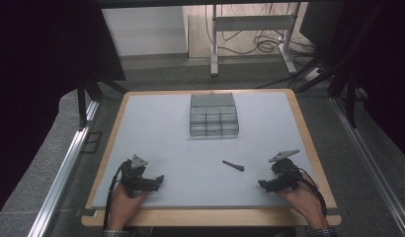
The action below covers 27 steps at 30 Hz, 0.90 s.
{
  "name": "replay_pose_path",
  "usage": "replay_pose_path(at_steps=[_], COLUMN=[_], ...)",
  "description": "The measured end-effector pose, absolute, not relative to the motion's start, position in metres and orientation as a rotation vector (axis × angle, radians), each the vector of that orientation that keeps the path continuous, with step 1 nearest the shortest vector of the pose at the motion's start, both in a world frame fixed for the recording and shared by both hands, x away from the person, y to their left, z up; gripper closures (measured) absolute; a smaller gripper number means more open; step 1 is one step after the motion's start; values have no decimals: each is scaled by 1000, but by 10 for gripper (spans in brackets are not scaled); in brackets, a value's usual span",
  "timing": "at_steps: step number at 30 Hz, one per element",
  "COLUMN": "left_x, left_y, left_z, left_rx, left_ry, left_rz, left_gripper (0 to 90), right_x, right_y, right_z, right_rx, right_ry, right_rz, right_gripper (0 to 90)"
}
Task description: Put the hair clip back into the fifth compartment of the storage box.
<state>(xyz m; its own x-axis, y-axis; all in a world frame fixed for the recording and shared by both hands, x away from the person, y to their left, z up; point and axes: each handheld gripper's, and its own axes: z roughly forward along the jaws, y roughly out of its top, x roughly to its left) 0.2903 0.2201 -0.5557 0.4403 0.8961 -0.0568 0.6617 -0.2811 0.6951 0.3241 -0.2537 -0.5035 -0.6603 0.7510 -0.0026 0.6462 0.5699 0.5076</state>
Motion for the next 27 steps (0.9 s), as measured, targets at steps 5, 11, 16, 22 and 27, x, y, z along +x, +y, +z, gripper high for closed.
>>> replay_pose_path(at_steps=[5, 11, 16, 22, 27], left_x=[290, 290, 290, 290, 290], left_y=[220, 220, 220, 220, 220], left_z=[-556, -556, -556, -556, -556], left_rx=[2039, 2040, 2039, 2040, 2039], left_ry=[1303, 1303, 1303, 1303, 1303], left_rz=[460, 460, 460, 460, 460], left_gripper=[1, 0, 0, 0, 1], right_x=[325, 330, 334, 337, 341], right_y=[-251, -247, -242, -237, -231], right_z=[-501, -497, -495, -491, -491], right_rx=[1169, 1158, 1135, 1108, 1092], right_ry=[2600, 2627, 2651, 2669, 2706], right_rz=[683, 658, 631, 623, 590], right_gripper=[206, 258, 258, 279, 319])
